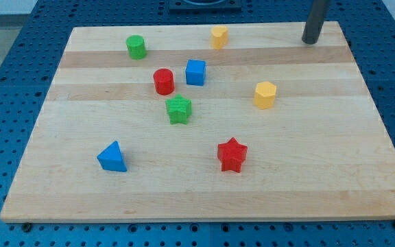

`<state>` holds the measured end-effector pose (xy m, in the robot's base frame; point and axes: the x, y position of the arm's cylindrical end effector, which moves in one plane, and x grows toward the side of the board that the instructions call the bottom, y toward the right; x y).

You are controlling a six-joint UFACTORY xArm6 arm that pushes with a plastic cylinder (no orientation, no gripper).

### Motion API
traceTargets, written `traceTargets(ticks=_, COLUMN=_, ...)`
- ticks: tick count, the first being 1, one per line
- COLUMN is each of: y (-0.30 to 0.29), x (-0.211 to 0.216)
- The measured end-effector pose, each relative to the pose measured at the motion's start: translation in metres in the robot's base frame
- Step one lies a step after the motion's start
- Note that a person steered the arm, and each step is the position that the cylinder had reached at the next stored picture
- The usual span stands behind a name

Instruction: Move the arm toward the top right corner

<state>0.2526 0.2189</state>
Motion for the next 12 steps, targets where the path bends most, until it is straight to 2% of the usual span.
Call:
traceTargets(ticks=3, y=0.003, x=-0.008)
traceTargets(ticks=5, y=0.003, x=-0.054)
traceTargets(ticks=7, y=0.051, x=-0.052)
traceTargets(ticks=8, y=0.055, x=-0.052)
traceTargets(ticks=10, y=0.046, x=-0.051)
traceTargets(ticks=11, y=0.005, x=-0.051)
traceTargets(ticks=12, y=0.003, x=-0.05)
